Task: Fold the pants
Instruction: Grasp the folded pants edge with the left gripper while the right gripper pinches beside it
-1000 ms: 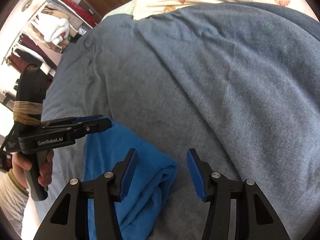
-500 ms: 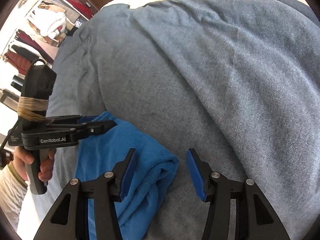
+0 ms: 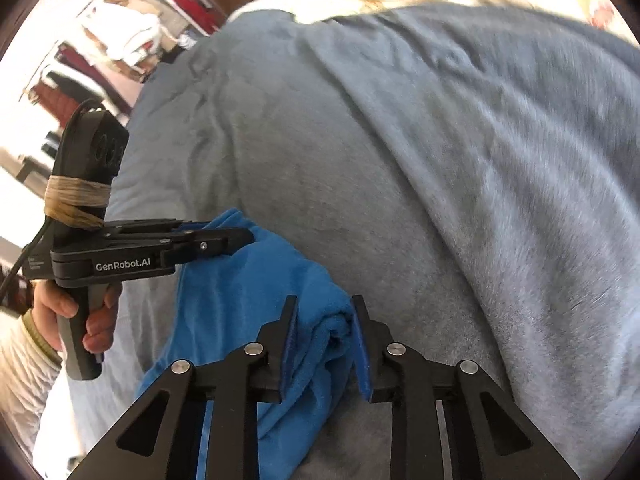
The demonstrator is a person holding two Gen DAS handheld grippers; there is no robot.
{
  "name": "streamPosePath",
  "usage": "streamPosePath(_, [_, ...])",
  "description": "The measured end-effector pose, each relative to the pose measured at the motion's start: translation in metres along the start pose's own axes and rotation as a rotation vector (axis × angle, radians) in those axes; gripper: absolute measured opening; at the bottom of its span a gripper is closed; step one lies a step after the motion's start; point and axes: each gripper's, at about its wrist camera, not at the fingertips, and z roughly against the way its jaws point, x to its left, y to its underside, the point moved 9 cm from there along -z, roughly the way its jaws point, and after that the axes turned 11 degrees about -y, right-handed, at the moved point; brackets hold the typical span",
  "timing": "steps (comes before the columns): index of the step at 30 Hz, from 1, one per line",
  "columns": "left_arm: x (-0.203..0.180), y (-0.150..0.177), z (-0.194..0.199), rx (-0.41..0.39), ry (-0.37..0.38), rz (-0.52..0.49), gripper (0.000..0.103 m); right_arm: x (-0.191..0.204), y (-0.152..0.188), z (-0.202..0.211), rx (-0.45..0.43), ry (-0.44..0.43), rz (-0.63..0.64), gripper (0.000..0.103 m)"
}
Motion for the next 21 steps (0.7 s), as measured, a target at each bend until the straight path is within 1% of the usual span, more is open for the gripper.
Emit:
streamPosePath(5, [0.002,0.008,0.041,-0.071,-0.035,0.004,0.026,0.028,-0.004,0.023,-0.021,-0.021,0.089,0.025])
streamPosePath(11, [0.014,0.025,0.079,-0.132,-0.072,0.03,0.026,0.07,-0.004,0.045,-0.069,-0.026,0.217,0.024])
streamPosePath(15, [0.02,0.046,0.101,-0.181,-0.088,0.056,0.026,0.098,0.005,0.054,-0.099,-0.02,0.3,0.024])
streamPosePath(21, [0.026,0.083,0.13,-0.252,-0.108,0.102,0.025,0.14,0.03,0.063,-0.137,-0.003,0.432,0.024])
